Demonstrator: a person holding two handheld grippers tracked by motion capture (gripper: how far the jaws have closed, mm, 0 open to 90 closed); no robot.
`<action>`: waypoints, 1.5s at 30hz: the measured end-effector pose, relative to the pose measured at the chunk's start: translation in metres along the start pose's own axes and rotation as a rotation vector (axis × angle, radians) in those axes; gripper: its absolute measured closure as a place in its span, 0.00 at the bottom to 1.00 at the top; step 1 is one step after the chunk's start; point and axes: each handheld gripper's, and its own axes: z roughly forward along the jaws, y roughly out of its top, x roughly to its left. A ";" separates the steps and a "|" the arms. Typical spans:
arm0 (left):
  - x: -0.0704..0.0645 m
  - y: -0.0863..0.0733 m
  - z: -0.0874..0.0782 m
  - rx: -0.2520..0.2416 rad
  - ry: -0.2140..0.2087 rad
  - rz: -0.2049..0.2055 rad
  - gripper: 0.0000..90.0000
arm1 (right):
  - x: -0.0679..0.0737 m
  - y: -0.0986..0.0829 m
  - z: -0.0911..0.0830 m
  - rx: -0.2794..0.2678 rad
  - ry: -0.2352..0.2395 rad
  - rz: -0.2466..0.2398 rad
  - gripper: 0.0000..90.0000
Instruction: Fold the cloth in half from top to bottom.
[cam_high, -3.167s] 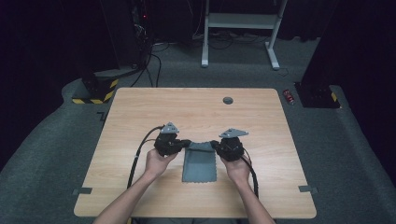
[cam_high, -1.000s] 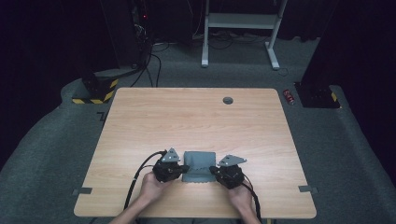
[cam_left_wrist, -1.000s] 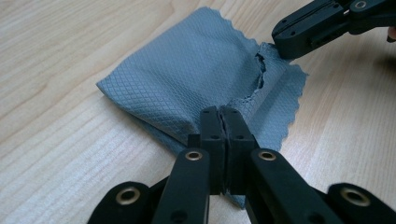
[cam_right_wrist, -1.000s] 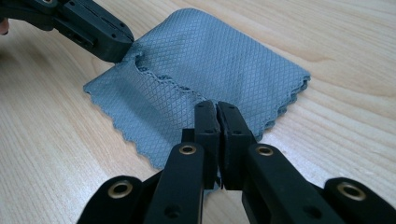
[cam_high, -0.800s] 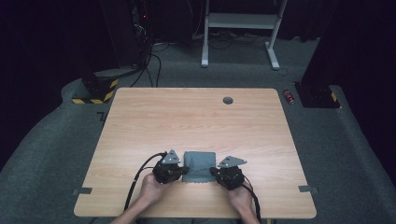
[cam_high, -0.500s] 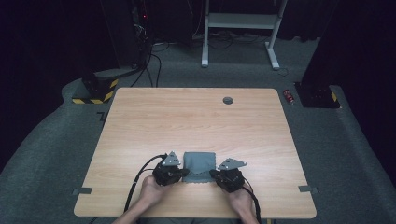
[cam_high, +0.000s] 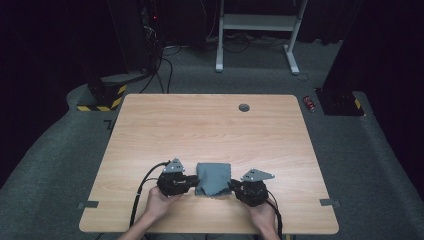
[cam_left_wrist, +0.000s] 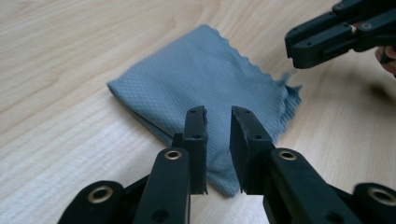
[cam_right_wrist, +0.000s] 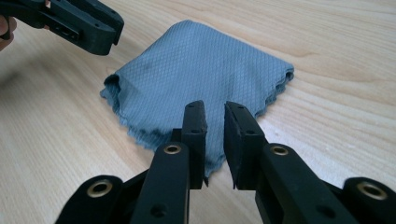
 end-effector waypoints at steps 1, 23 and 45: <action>0.000 0.001 0.002 0.001 -0.001 -0.004 0.83 | 0.000 0.002 0.001 0.003 -0.002 0.001 0.88; -0.008 -0.020 0.011 0.147 0.011 0.040 0.68 | 0.017 -0.008 0.024 0.101 -0.031 -0.072 0.86; 0.015 0.020 0.053 0.084 0.112 -0.021 0.62 | -0.018 0.043 0.076 0.071 -0.088 0.037 0.88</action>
